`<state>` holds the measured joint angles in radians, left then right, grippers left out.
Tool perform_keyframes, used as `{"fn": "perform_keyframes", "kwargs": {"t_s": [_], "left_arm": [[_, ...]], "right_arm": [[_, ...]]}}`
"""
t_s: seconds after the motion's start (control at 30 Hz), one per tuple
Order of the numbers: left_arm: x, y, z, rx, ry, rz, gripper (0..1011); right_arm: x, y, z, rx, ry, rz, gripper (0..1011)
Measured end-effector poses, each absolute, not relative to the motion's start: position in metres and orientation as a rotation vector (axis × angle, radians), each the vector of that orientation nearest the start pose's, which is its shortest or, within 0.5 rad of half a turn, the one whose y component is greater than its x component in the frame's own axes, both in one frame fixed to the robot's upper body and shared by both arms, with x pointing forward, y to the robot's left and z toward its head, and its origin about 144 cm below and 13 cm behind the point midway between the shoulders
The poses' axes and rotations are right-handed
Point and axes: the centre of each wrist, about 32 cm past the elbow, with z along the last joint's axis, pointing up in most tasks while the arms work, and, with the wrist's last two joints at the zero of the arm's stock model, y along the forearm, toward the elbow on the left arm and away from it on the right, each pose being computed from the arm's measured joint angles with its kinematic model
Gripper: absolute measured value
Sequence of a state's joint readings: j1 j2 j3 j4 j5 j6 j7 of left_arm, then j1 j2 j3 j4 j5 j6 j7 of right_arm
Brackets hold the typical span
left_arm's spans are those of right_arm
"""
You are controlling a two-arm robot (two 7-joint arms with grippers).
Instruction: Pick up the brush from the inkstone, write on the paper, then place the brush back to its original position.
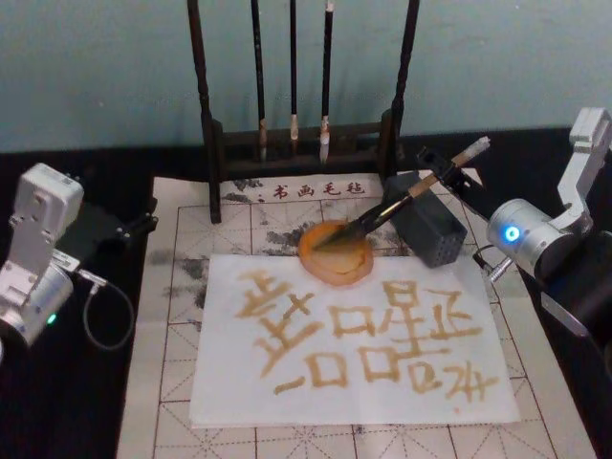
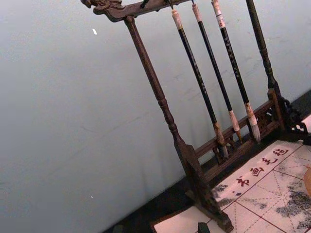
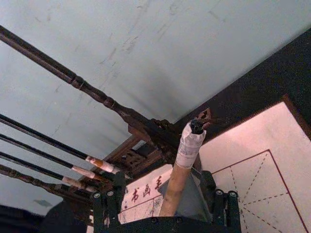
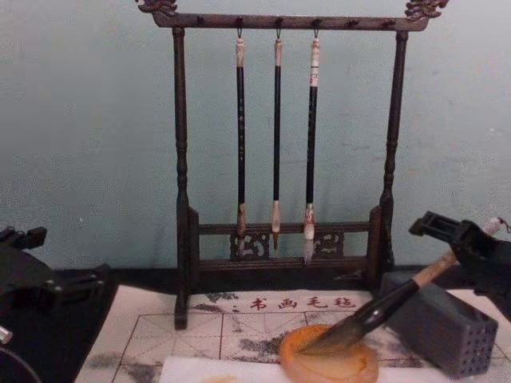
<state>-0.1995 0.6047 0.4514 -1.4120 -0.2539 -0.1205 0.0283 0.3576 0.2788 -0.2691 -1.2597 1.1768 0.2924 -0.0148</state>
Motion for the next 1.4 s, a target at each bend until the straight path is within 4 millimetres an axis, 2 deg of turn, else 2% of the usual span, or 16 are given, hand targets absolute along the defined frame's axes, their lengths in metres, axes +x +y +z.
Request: {"fn": "perform_keyframes", "kwargs": {"t_s": [1.4], "left_arm": [[0.4886, 0.3097, 1.1398, 0.304, -0.285, 1.248, 1001]], "right_arm": [[0.5577, -0.2552, 1.1648, 0.403, 0.984, -1.215, 1002]]}}
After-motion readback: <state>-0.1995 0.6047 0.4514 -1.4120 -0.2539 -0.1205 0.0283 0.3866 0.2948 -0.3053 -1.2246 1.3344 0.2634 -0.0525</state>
